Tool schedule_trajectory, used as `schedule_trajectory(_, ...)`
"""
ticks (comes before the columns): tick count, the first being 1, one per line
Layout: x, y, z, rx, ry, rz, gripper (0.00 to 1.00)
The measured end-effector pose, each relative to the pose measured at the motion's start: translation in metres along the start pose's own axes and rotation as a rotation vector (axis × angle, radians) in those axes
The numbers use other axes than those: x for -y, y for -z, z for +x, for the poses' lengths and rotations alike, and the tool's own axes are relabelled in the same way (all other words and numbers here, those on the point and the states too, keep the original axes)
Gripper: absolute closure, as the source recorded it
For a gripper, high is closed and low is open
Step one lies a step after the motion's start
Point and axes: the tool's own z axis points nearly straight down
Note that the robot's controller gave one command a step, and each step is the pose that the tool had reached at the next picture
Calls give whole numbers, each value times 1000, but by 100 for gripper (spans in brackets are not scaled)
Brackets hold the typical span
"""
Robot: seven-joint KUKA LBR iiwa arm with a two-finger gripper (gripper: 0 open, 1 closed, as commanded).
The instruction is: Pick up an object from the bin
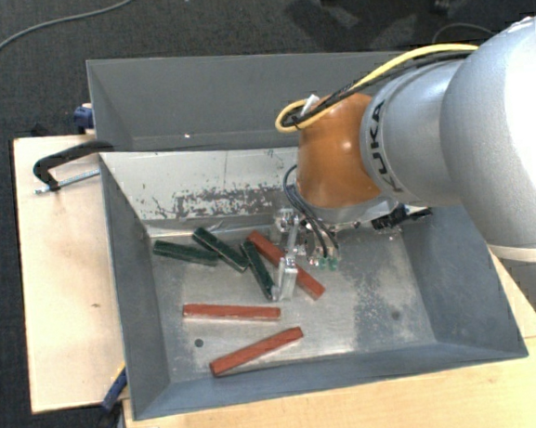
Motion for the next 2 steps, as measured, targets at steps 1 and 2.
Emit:
schedule_trajectory(1,9,0,16,-2,-45,0,0)
schedule_trajectory(2,43,-1,-5,4,-132,1,0)
